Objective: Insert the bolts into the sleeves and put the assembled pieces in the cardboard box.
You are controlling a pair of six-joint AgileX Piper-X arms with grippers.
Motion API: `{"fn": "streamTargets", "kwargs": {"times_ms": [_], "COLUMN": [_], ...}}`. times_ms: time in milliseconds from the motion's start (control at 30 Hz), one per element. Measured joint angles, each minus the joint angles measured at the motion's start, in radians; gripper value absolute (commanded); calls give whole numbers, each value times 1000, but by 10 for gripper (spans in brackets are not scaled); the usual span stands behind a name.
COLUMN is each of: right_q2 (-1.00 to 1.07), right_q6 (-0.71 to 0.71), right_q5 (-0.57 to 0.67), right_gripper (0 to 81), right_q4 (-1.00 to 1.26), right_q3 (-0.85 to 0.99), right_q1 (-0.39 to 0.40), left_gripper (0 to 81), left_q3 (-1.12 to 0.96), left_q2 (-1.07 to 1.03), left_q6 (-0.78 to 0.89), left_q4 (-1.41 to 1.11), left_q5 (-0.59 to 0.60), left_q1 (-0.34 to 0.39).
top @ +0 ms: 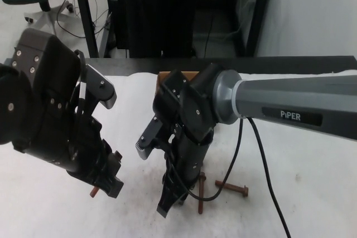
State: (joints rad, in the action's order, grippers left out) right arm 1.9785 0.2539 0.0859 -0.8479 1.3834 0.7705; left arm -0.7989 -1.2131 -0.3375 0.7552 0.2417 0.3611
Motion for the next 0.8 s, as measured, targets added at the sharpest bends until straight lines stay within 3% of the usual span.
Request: {"fn": "streamTargets", "kwargs": {"times_ms": [800], "right_q2": [0], "right_q6": [7], "right_q5": [-7], "right_gripper": [310], "right_q4": [-53], "right_q3": [0], "right_q1": [0], "left_gripper": [0], "left_q3": [0], "left_q2": [0], "left_q6": [0], "left_q4": [9], "left_q5": [0], "left_q1": [0]}}
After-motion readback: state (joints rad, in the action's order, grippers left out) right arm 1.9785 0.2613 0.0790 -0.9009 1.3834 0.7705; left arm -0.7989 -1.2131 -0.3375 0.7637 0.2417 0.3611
